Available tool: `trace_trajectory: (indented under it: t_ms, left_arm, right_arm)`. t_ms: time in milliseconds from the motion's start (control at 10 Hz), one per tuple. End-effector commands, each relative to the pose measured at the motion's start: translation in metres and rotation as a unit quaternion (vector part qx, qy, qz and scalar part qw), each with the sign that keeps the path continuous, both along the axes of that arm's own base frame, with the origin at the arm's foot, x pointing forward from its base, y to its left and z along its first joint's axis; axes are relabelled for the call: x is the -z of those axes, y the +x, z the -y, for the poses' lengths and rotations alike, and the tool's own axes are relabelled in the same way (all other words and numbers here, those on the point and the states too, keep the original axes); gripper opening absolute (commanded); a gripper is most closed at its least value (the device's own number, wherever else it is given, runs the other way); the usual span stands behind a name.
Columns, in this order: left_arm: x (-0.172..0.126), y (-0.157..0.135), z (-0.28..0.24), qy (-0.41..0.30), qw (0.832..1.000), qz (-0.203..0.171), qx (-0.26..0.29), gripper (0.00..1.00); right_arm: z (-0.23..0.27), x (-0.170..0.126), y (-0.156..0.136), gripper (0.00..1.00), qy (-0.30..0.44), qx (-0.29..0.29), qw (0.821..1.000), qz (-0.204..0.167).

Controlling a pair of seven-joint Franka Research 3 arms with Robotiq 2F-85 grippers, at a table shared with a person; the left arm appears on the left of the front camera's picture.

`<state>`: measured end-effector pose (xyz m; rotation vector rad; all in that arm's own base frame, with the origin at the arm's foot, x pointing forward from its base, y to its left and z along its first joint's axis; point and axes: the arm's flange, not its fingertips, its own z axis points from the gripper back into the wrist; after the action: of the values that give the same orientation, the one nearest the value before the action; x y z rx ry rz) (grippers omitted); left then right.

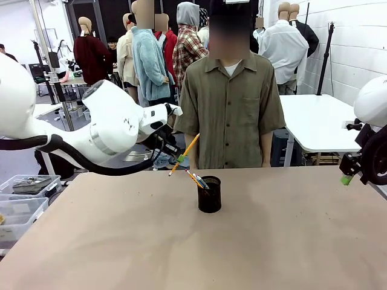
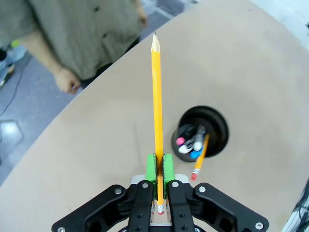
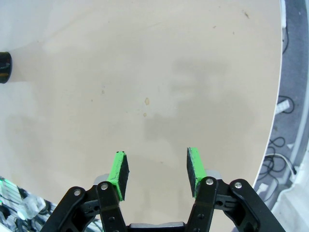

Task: Place the pens into the pen holder.
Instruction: Pick up a writing instrument from the table and place it into the Pen holder.

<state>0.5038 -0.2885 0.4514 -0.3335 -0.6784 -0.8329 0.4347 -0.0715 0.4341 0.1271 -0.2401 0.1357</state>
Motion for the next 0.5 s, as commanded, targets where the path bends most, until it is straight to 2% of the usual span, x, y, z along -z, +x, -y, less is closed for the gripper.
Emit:
trace_trajectory:
  t_ms: [0, 100, 400]
  left_arm:
    - [0.008, 0.01, -0.033, -0.027, 0.994, -0.015, 0.105, 0.0]
    - [0.007, 0.012, -0.031, -0.056, 0.985, -0.02, 0.161, 0.0]
    - [0.012, 0.018, -0.016, -0.106, 0.97, 0.031, 0.217, 0.0]
  right_arm:
    - [-0.002, 0.002, 0.0, 0.62, -0.018, 0.01, 1.0, -0.001]
    - [-0.002, 0.002, 0.0, 0.62, -0.018, 0.01, 1.0, -0.001]
    - [-0.002, 0.002, 0.0, 0.62, -0.018, 0.01, 1.0, -0.001]
